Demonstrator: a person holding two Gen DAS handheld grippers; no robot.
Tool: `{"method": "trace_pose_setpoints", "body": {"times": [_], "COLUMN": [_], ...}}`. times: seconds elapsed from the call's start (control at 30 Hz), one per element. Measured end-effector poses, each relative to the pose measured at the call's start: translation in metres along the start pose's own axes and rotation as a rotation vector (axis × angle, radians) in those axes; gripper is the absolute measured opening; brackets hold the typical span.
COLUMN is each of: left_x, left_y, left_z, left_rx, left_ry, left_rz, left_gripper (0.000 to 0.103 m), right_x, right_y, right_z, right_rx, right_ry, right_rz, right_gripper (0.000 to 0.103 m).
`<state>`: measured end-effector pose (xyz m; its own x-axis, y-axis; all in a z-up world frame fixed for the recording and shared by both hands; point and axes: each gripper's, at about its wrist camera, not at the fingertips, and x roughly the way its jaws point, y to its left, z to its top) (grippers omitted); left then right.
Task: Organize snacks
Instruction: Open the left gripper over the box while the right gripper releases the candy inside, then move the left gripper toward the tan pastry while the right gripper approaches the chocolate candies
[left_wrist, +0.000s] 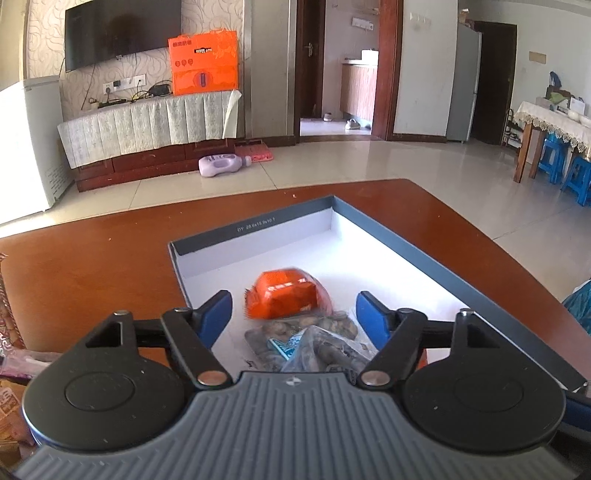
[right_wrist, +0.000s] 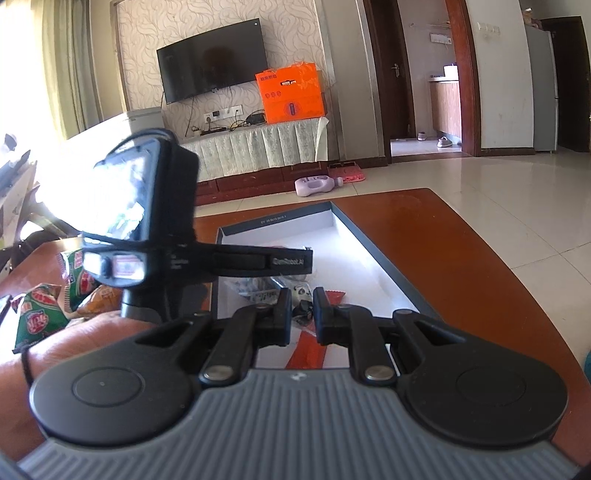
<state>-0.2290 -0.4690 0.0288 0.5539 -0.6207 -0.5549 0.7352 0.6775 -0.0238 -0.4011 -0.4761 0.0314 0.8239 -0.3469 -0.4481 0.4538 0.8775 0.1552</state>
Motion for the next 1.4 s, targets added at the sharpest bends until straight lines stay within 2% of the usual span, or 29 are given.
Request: {"method": "trace_pose_setpoints", "body": {"times": [0.27,0.57,0.73,0.9,0.93,1.03,1.07,1.23,1.33,1.4], "left_x": [-0.033,-0.086,-0.108,-0.134,-0.139,-0.153,-0.158,-0.185,-0.198,-0.205], "left_y": [0.016,0.044,0.057,0.067,0.068,0.076,0.08,0.096,0.103,0.108], "left_z": [-0.007,-0.027,-0.047,-0.072,-0.076,-0.091,-0.095,-0.118,-0.126,-0.13], "left_rx": [0.016,0.031,0.04,0.021,0.023,0.012,0.002,-0.048,-0.075,-0.084], "left_ry": [-0.054,-0.068,-0.05,-0.021,-0.019,-0.013,-0.011,-0.023,-0.027,-0.027], "left_rz": [0.015,0.059,0.086,0.107,0.112,0.134,0.144,0.21,0.248,0.282], "left_gripper": [0.082,0.082,0.083,0.083,0.083,0.083,0.083,0.082,0.082,0.082], "right_x": [0.013,0.038,0.049,0.053,0.053,0.05,0.048,0.032,0.015,0.01], "right_y": [0.004,0.015,0.02,0.034,0.036,0.039,0.04,0.042,0.047,0.06], "right_z": [0.0,0.0,-0.003,-0.009,-0.009,-0.011,-0.011,-0.008,-0.005,-0.006], "right_rx": [0.008,0.009,0.022,-0.018,-0.026,-0.037,-0.041,-0.03,0.003,-0.01], "right_ry": [0.011,0.048,0.076,0.104,0.105,0.107,0.101,0.03,-0.038,-0.04], "right_rz": [0.0,-0.008,-0.015,-0.028,-0.033,-0.033,-0.033,-0.016,0.051,0.125], "right_gripper": [0.015,0.015,0.015,0.017,0.018,0.036,0.038,0.038,0.04,0.041]}}
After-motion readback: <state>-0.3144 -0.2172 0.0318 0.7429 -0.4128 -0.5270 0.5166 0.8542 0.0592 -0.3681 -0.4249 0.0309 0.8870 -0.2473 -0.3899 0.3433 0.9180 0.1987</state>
